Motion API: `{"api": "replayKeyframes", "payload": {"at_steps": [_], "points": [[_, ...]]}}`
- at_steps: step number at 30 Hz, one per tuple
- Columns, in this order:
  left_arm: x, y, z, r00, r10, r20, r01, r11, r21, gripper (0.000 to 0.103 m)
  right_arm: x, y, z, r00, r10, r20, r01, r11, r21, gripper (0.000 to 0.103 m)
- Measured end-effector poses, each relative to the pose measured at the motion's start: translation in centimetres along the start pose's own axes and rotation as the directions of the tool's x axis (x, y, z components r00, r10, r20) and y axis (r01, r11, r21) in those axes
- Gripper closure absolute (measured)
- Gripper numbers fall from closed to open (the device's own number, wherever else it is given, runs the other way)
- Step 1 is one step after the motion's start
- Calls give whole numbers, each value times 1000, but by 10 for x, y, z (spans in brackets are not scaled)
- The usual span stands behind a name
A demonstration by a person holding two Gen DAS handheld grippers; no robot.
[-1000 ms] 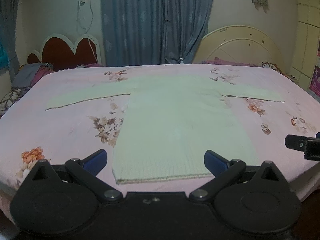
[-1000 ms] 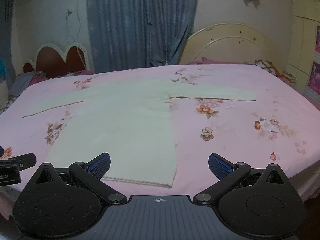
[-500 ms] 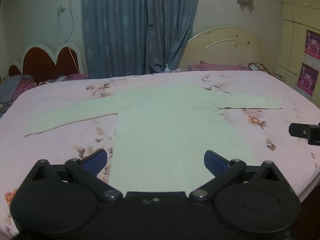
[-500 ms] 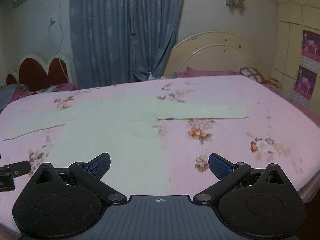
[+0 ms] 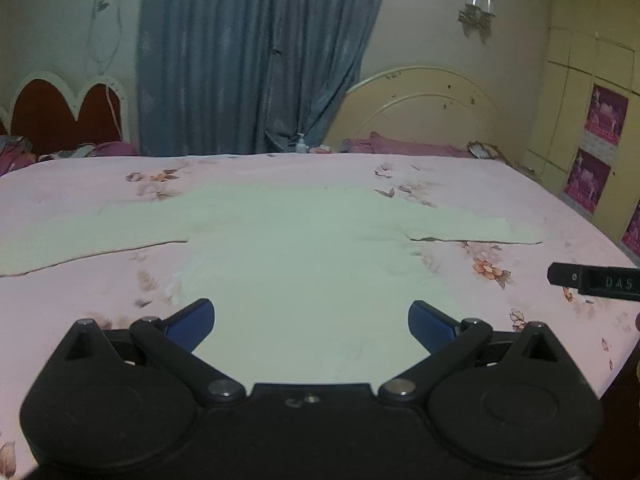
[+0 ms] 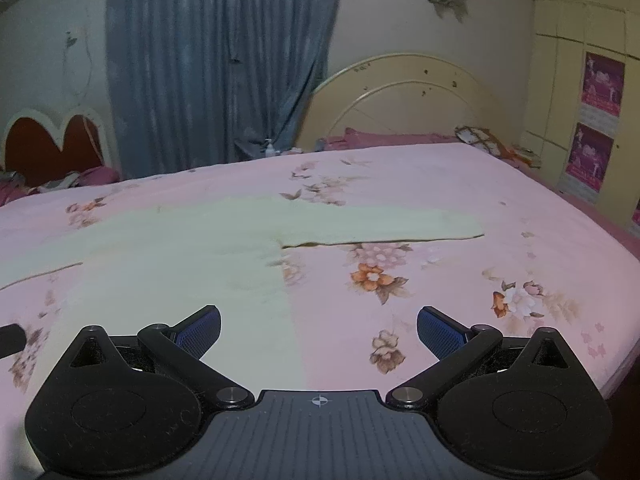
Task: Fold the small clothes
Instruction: 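Reach the right tool to the sweater sleeve cuff and grasp it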
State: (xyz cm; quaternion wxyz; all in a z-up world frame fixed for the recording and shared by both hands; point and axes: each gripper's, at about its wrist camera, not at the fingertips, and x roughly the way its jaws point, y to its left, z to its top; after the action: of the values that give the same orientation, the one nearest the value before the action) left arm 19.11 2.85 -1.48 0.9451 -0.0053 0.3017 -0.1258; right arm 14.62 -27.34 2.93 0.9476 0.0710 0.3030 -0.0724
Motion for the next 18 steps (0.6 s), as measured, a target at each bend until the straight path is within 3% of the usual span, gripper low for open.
{"api": "replayKeyframes", "payload": {"at_steps": [3,10,18], "points": [[24,-6,9,998,-57,-27,56,998,-19,0,20,-16,9,999,20,26,-20,1000,21,0],[100,-41,40,996,24,-86,-22,1000,23,0,87,-70,43,999,22,36,-25,997,66,0],[171,-77,71,988,97,-121,-90,994,62,0,170,-175,73,998,-42,47,30,974,226,1]]}}
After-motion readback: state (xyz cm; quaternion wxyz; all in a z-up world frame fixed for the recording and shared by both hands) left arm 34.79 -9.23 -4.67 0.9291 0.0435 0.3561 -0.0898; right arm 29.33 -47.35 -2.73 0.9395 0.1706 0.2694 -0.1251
